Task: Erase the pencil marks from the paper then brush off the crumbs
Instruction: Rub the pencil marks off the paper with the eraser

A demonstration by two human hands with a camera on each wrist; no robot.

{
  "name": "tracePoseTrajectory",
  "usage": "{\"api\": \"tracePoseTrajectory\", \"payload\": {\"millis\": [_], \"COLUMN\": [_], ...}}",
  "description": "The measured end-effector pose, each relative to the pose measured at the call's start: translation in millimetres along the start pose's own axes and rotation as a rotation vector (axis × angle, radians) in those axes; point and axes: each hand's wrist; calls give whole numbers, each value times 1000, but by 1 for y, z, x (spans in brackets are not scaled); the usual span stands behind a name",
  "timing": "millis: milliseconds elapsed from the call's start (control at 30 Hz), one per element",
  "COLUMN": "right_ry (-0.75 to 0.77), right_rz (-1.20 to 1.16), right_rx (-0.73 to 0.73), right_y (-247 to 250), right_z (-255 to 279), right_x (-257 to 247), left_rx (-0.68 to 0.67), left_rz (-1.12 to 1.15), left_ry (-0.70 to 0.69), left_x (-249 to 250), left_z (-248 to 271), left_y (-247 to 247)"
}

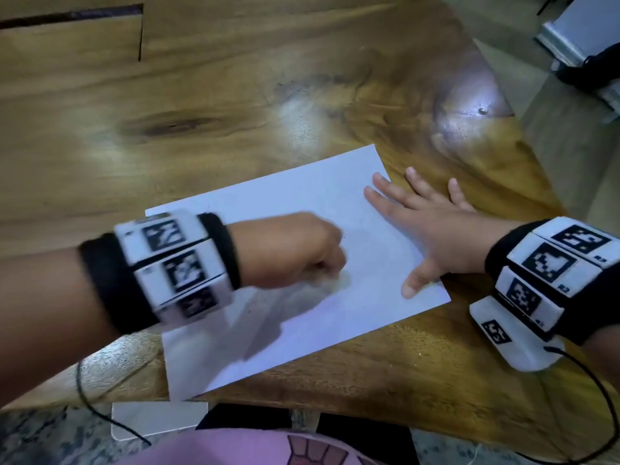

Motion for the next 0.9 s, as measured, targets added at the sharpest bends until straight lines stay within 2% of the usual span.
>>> {"api": "tracePoseTrajectory", "payload": {"millis": [67,133,167,200,233,300,333,400,433,533,567,600,767,833,900], "right_ry": [2,0,-2,-1,-2,-1,4,14,14,5,8,12,18,14,31], "right_rz": [-2,-4,-1,3,5,0,-5,-3,1,10,7,3,-32,-37,-47], "right_rx": [1,1,-1,-3,-3,1,2,3,3,8,11,14,9,5,31], "right_y": [-1,-1,-1,-1,-1,-1,-1,-1,-1,-2,-2,-2,-1,0,0], "right_z": [0,0,0,0,0,1,2,1,1,-1,-1,-1,1,2,2], "right_x": [0,0,0,0,-1,0,0,0,0,0,0,0,0,-2,-1], "left_rx": [-41,-141,-119,-79,-42,79,139,171,141,-174,-233,-227,174,210,160], "left_rz": [-116,-111,-177,-126,56,119,112,73,91,90,91,80,87,75,68], "left_ry": [49,61,-6,-17,-13,1,7,-21,-35,-20,-16,-17,57,69,64], "left_x": [-12,-15,-14,-9,0,13,17,25,23,12,11,10,29,42,46], "left_z": [13,14,17,11,6,-10,-17,-21,-19,1,3,2,-44,-57,-57], "left_y": [-14,-14,-9,-2,7,20,21,16,11,11,13,15,32,30,23]}}
Point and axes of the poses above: each hand's wrist, its own z-axis away from the middle knuckle, its own y-axis out of the back of the hand, x = y × z, and after that the axes turned 5 degrees about y, right-handed
